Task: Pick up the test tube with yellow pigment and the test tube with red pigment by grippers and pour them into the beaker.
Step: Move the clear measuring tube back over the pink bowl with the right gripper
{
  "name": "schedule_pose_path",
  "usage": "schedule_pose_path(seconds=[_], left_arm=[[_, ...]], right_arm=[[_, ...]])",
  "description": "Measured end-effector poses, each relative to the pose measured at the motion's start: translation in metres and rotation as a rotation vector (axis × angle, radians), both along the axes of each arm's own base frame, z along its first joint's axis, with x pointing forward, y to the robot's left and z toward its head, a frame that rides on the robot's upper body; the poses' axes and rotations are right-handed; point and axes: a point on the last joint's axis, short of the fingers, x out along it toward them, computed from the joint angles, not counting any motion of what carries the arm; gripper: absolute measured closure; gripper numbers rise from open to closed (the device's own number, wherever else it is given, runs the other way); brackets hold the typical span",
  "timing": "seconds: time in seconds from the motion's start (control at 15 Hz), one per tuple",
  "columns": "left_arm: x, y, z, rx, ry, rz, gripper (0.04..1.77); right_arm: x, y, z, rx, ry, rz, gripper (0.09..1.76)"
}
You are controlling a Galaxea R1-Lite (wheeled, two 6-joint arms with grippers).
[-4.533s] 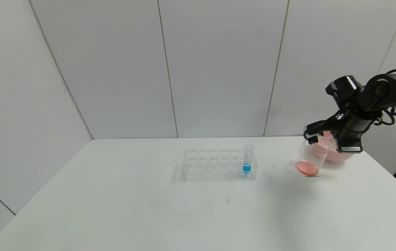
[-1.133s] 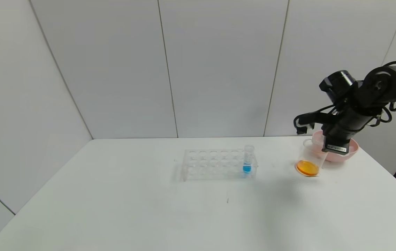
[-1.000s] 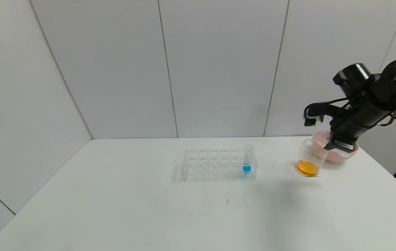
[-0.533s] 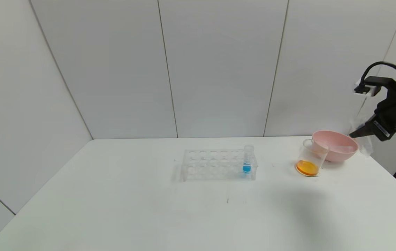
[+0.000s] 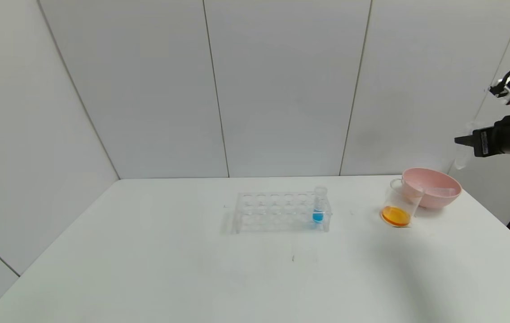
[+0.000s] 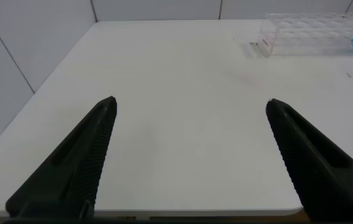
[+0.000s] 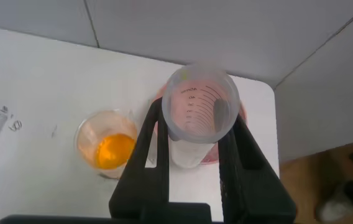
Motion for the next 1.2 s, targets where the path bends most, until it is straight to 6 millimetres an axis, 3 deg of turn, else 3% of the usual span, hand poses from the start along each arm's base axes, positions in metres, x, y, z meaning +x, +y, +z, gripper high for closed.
schedule_pose_path(seconds=[0.2, 0.47, 0.87, 1.2], left_arm=[[0.0, 0.0, 0.0, 0.0, 0.0, 0.0, 0.09], [0.0, 0.0, 0.0, 0.0, 0.0, 0.0, 0.09], [0.0, 0.0, 0.0, 0.0, 0.0, 0.0, 0.09], [0.0, 0.0, 0.0, 0.0, 0.0, 0.0, 0.09]], right_arm=[[0.004, -0.005, -0.008, 0.138, -0.047, -0.093, 1.33], [0.03, -0.015, -0.023, 0.106, -0.194, -0.203, 1.33], [0.066, -0.012, -0.086, 0.092, -0.133, -0.348, 1.33], [0.081, -0.013, -0.118, 0.147, -0.129, -0.369, 1.33]])
